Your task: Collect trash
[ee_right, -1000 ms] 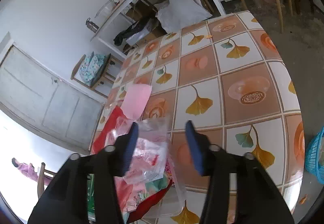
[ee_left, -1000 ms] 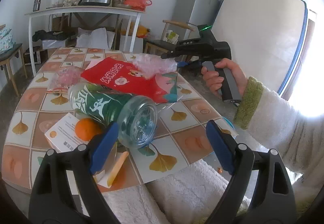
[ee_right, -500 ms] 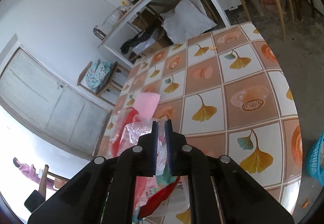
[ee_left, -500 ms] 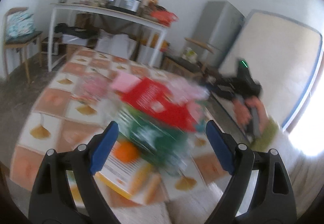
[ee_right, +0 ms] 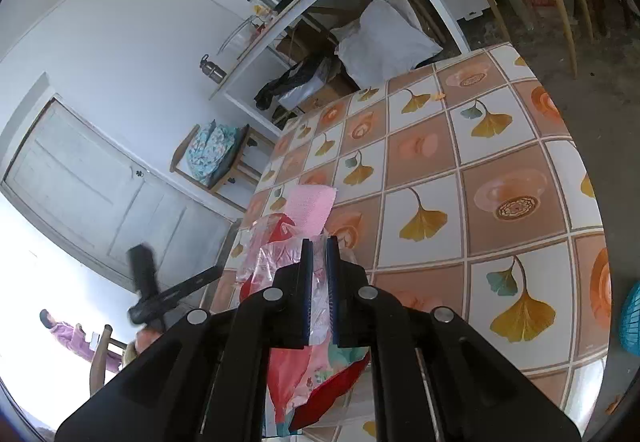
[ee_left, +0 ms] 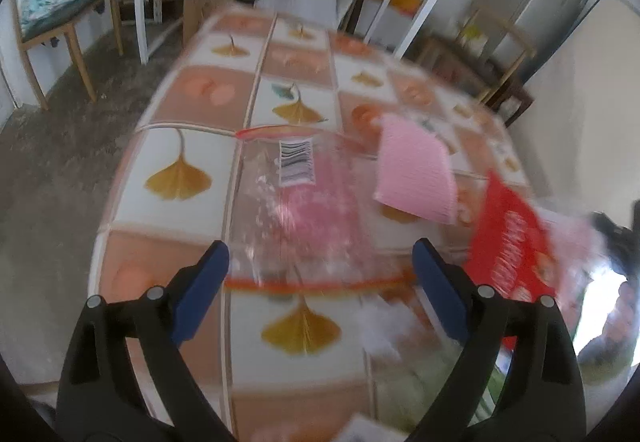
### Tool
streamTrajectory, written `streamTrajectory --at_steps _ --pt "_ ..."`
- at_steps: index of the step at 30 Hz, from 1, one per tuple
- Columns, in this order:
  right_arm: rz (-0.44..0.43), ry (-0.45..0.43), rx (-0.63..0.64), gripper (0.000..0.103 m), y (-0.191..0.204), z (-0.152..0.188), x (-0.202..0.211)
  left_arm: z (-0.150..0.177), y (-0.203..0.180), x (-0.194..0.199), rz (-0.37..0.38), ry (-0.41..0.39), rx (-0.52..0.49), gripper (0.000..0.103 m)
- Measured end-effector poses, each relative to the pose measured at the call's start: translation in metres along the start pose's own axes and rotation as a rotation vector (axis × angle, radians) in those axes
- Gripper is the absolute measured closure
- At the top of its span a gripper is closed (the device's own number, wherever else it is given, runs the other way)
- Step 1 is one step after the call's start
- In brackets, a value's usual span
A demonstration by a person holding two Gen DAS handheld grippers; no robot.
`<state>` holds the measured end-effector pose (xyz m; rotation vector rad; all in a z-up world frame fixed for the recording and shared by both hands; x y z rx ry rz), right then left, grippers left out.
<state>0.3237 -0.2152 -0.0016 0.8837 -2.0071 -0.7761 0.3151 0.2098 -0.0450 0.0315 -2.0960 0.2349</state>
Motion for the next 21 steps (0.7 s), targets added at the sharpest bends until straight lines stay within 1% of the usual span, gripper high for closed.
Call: streamTrajectory --at_steps 3,5,7,8,9,13,14,15,16,18,20,21 --pt "-0.001 0.001 -0.004 0.096 0.000 -0.001 -0.001 -0.015 -0.004 -0.024 -0.012 0.041 -0.023 0.014" --pt "-0.001 0.000 -0.005 0.096 0.000 -0.001 -0.001 -0.019 -0.008 -0.039 -0.040 0.072 -0.052 0.014" --pt "-0.002 -0.003 -0.007 0.096 0.000 -0.002 -0.001 -0.019 -0.012 -0.050 -0.089 0.099 -0.081 0.014" --pt "-0.003 -0.003 -0.008 0.096 0.000 -0.002 -0.001 -0.018 -0.015 -0.055 -0.136 0.099 -0.116 0.014" --pt "-0.003 -0.004 -0.009 0.096 0.000 -0.002 -0.001 -0.017 -0.017 -0.057 -0.158 0.101 -0.144 0.014" --pt "-0.006 -0.006 -0.012 0.096 -0.001 -0.002 -0.002 -0.015 -0.020 -0.058 -0.202 0.095 -0.183 0.015" --pt "-0.009 -0.005 -0.013 0.096 -0.001 -0.002 -0.002 -0.014 -0.021 -0.058 -0.209 0.093 -0.188 0.019" --pt "-0.011 -0.006 -0.016 0.096 -0.001 -0.001 -0.003 -0.012 -0.021 -0.058 -0.232 0.086 -0.199 0.024" --pt "-0.014 -0.008 -0.018 0.096 -0.001 -0.001 -0.003 -0.010 -0.021 -0.056 -0.235 0.077 -0.204 0.025" --pt "-0.021 -0.012 -0.020 0.096 0.000 -0.001 -0.005 -0.010 -0.019 -0.053 -0.233 0.065 -0.198 0.034" --pt "-0.028 -0.014 -0.021 0.096 0.000 -0.001 -0.006 -0.009 -0.016 -0.050 -0.234 0.054 -0.194 0.040" --pt "-0.030 -0.015 -0.022 0.096 0.000 -0.001 -0.007 -0.009 -0.015 -0.049 -0.233 0.048 -0.194 0.046"
Point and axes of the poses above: each gripper's, at about its wrist camera, not at the fingertips, and x roughly against the way its jaws point, y to its left, z to its underside, the point moved 1 cm from there along -x, roughly the way its jaws point, and after that the axes turned 10 degrees about -z, right-handed, at the moved point
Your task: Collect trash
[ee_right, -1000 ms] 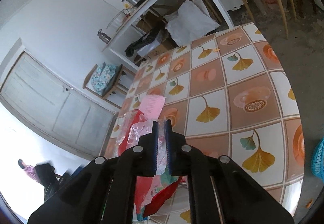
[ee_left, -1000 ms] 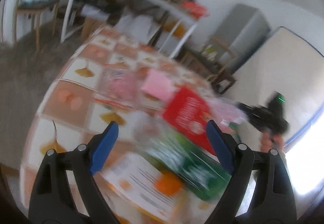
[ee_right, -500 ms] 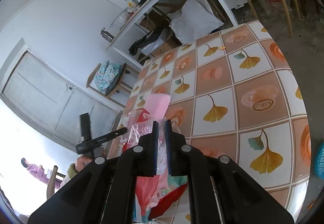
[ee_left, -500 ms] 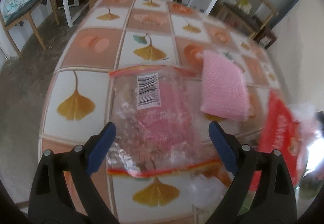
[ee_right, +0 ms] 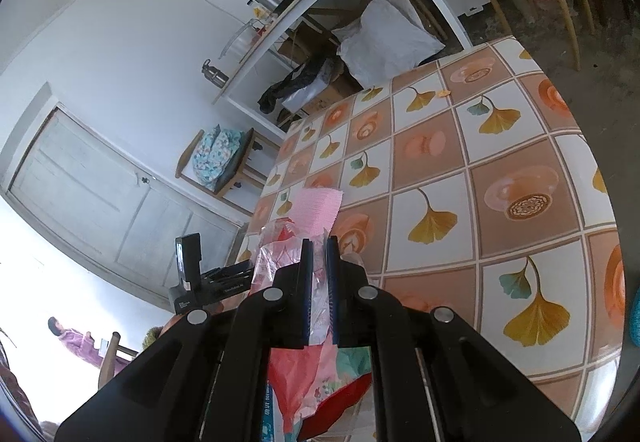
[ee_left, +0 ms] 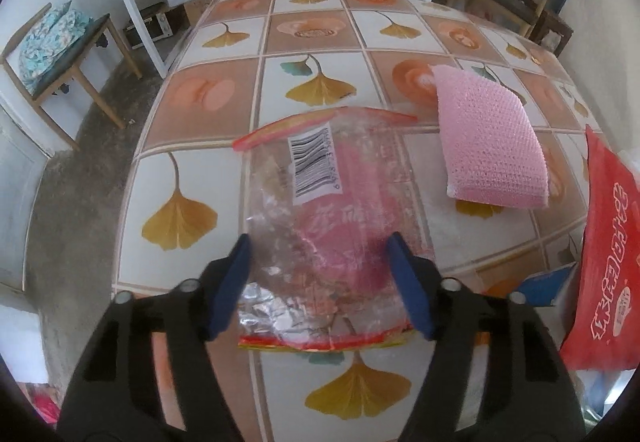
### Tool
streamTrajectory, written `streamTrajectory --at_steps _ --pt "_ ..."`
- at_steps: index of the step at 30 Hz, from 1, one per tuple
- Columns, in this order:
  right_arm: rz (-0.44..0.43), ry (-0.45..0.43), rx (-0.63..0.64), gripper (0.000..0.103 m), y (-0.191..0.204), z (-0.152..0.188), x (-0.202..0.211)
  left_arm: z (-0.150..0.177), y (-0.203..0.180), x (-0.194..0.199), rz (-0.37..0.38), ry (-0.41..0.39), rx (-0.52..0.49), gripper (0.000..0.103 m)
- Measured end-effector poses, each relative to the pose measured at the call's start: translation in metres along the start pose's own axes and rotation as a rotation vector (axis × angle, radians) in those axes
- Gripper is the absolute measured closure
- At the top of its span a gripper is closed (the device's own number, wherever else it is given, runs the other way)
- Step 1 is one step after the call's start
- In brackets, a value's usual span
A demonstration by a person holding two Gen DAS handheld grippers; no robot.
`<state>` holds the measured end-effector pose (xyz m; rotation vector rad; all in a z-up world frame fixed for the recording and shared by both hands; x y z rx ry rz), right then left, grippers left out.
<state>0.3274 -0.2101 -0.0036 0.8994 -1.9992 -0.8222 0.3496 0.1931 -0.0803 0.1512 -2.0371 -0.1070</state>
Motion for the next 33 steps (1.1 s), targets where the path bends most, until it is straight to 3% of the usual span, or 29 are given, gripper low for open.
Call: streamTrajectory --at_steps 11,21,28,33 --pt "-0.049 -0.037 -0.010 0.096 0.004 -0.001 0.007 0.004 0.014 0.007 0.002 -0.038 0.040 0.086" --pt "-0.120 -0.085 -0.023 0.096 0.008 -0.005 0.024 0.004 0.039 0.052 -0.003 -0.115 0.112 0.093" --pt "-0.177 -0.139 0.003 0.096 0.024 -0.009 0.048 0.007 0.057 0.133 0.020 -0.242 0.162 0.094" --pt "-0.199 -0.179 0.039 0.096 0.036 -0.007 0.077 0.014 0.053 0.197 0.034 -0.309 0.133 0.094"
Point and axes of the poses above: each gripper's, at about its wrist camera, not at the fingertips, and x roughly against the way its jaws point, y to its left, z to its underside, the point moved 1 cm from there along -x, roughly the way its jaws point, and after that the axes turned 10 degrees about -z, right-handed, at the moved point
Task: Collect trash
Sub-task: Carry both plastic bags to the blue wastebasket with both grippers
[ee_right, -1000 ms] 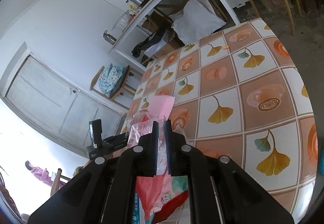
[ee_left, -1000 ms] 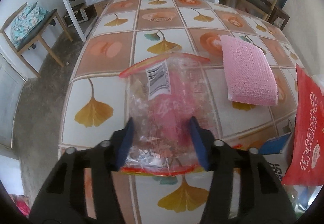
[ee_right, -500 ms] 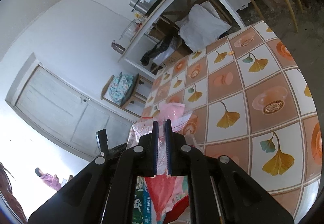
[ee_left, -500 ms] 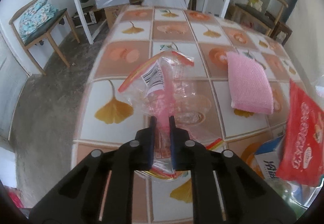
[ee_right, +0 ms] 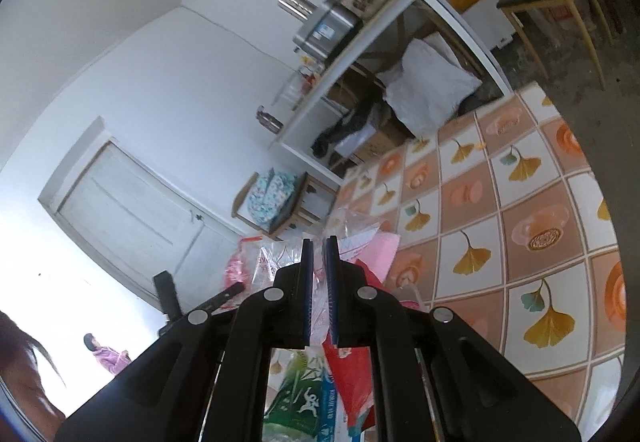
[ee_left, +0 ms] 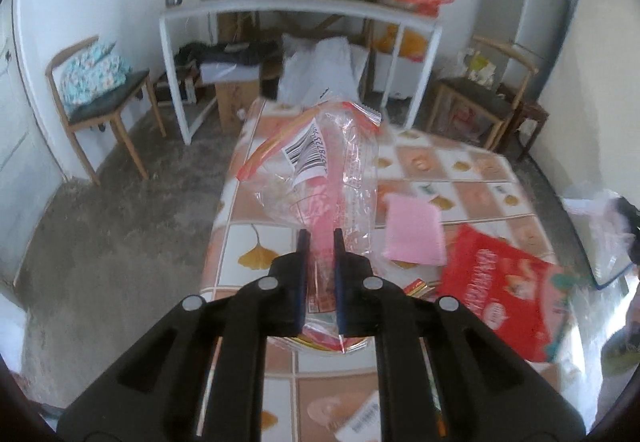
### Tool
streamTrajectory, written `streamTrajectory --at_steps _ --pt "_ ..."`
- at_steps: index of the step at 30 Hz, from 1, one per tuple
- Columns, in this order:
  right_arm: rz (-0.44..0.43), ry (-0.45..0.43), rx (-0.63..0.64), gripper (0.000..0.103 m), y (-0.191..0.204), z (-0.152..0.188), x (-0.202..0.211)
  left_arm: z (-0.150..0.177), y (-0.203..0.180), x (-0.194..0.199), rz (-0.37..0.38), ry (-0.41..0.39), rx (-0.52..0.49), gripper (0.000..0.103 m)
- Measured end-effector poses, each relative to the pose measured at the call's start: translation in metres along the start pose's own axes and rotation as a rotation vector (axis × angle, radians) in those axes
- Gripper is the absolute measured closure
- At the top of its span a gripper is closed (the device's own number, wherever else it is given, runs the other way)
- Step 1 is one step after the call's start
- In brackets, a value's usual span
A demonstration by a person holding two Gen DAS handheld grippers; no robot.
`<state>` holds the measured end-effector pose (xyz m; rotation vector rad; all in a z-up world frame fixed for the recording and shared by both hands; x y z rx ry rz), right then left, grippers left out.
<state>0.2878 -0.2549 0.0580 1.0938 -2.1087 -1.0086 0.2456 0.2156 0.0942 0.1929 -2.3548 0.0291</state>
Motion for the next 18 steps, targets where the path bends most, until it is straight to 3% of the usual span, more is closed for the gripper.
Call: streamTrajectory --at_steps 5,10,18 --pt "-0.009 -0.042 0.024 0.096 0.010 0.001 0.037 -0.008 -0.023 0.061 0.063 -0.045 -0.035 0.094" --pt "0.007 -0.108 0.028 0.096 0.008 0.003 0.087 -0.014 -0.069 0.100 0.177 -0.067 -0.075 0.094" --pt "0.108 -0.261 -0.040 0.096 -0.020 0.017 0.190 -0.002 -0.226 0.106 0.421 -0.020 -0.259 0.094"
Point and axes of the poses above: each gripper's, at about its wrist camera, not at the fingertips, and x roughly against the way its jaws point, y to its left, z to its underside, the point moved 1 cm from there along -x, roughly the way its jaws point, and after that the axes turned 10 degrees about -z, right-handed, at the moved point
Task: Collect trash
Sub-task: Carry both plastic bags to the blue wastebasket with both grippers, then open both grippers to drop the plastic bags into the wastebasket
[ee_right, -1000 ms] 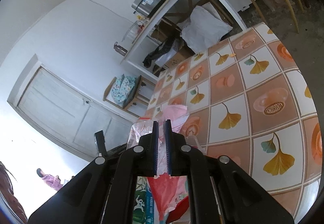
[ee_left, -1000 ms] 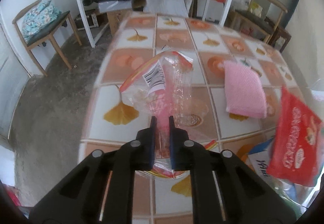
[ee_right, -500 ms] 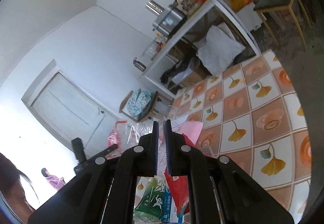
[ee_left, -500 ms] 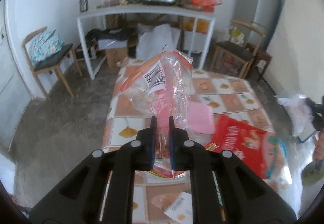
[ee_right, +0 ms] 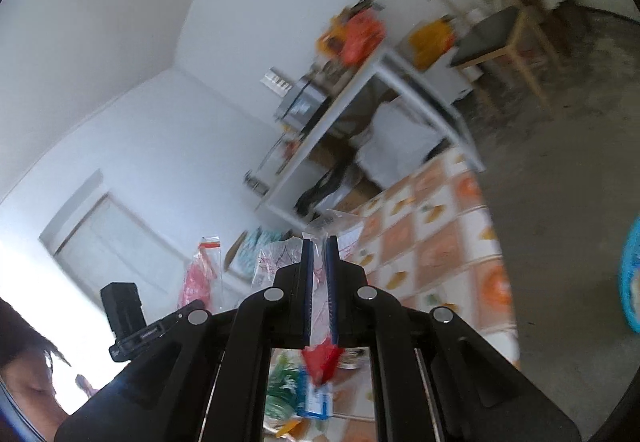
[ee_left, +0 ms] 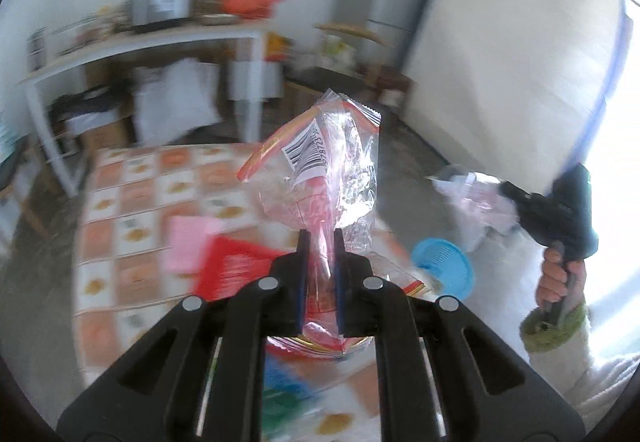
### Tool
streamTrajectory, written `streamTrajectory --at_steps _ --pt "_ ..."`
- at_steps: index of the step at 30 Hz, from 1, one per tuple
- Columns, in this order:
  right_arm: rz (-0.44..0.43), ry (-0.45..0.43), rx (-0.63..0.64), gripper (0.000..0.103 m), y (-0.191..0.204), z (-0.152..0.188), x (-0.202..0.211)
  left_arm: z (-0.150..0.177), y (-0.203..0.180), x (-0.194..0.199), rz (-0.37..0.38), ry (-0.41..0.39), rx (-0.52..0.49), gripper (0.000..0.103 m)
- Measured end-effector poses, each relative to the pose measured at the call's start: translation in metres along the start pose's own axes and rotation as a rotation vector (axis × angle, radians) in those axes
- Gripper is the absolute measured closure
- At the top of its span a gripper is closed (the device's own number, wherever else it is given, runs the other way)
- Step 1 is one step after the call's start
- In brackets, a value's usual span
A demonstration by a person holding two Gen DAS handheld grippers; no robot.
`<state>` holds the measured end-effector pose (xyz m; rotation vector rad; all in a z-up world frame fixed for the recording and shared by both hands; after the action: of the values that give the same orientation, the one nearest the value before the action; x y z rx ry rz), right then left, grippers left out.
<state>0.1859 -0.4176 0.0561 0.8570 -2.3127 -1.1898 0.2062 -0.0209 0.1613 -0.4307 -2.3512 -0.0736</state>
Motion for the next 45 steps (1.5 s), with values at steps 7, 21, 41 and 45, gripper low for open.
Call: streamTrajectory --at_steps 7,21,41,45 --pt "0.185 -0.172 -0.087 0.096 -0.062 0.006 0.118 -0.009 -0.140 -0.085 0.216 0.133 -0.161 0.094" --pt "0.562 -0.367 -0.411 0.096 -0.225 0.064 0.240 0.055 -0.362 -0.322 0.276 0.556 -0.317 0.092" --pt "0.762 -0.477 -0.447 0.096 -0.275 0.090 0.281 0.121 -0.414 -0.487 0.239 0.819 -0.067 0.042" --pt "0.757 -0.481 -0.458 0.096 -0.281 0.087 0.276 0.118 -0.404 -0.485 0.262 0.809 -0.051 0.034"
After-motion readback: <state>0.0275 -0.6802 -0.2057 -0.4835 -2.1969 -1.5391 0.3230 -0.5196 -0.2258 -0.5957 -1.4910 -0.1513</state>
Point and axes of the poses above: each gripper's, at about its wrist camera, not at the fingertips, and x roughly against the way its jaws point, y to its left, z to its underside, the point moved 1 cm from there along -x, roughly the way its jaws point, and after that the axes turned 10 degrees about -z, right-handed, at the moved point
